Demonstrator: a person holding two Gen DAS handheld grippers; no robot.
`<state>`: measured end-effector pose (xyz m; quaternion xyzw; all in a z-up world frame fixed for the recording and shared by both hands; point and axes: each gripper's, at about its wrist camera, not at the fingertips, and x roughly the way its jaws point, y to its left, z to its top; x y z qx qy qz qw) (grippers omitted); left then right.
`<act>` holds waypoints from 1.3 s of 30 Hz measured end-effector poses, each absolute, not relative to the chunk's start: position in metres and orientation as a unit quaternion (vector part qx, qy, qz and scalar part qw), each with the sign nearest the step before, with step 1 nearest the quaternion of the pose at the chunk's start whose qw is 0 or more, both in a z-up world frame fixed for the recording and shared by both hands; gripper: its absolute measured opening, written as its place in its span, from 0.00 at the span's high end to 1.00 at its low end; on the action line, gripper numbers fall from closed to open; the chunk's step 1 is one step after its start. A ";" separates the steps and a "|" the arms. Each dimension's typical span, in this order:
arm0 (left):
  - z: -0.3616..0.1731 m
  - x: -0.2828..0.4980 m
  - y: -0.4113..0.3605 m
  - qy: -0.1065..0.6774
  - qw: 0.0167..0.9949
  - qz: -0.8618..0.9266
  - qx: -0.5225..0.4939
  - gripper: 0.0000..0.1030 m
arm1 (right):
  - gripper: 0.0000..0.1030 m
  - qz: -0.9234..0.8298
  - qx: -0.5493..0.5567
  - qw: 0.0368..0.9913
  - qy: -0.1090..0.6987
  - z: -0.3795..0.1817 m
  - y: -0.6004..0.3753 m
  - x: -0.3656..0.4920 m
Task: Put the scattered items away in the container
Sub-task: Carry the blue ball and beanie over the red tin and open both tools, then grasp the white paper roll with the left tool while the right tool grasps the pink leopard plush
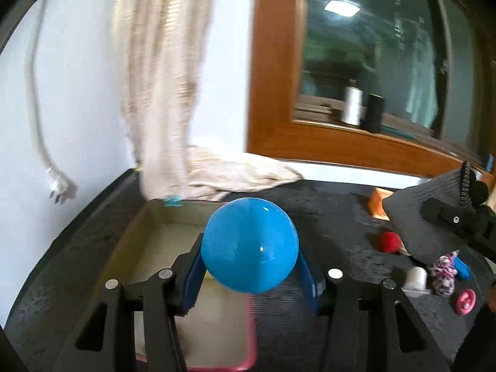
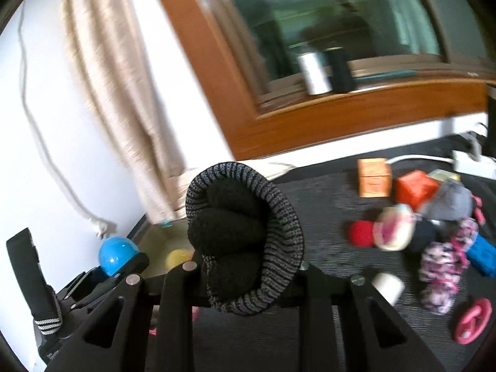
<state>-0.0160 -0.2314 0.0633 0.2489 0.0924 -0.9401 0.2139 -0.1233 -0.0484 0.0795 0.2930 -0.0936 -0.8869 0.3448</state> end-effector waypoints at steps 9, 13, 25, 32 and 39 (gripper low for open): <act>0.052 0.008 -0.274 0.119 0.246 -0.930 0.244 0.47 | 0.73 -0.866 0.305 0.391 -0.066 0.081 -0.119 -0.112; 0.048 0.010 -0.281 0.126 0.244 -0.930 0.245 0.47 | 0.73 -0.861 0.308 0.401 -0.059 0.081 -0.138 -0.112; 0.040 0.006 -0.294 0.142 0.257 -0.922 0.251 0.40 | 0.66 -0.834 0.331 0.441 -0.029 0.072 -0.190 -0.119; 0.039 0.009 -0.302 0.154 0.278 -0.918 0.239 0.20 | 0.36 -0.833 0.334 0.439 -0.041 0.067 -0.188 -0.125; 0.037 0.005 -0.297 0.147 0.273 -0.919 0.242 0.20 | 0.36 -0.832 0.338 0.437 -0.053 0.062 -0.186 -0.131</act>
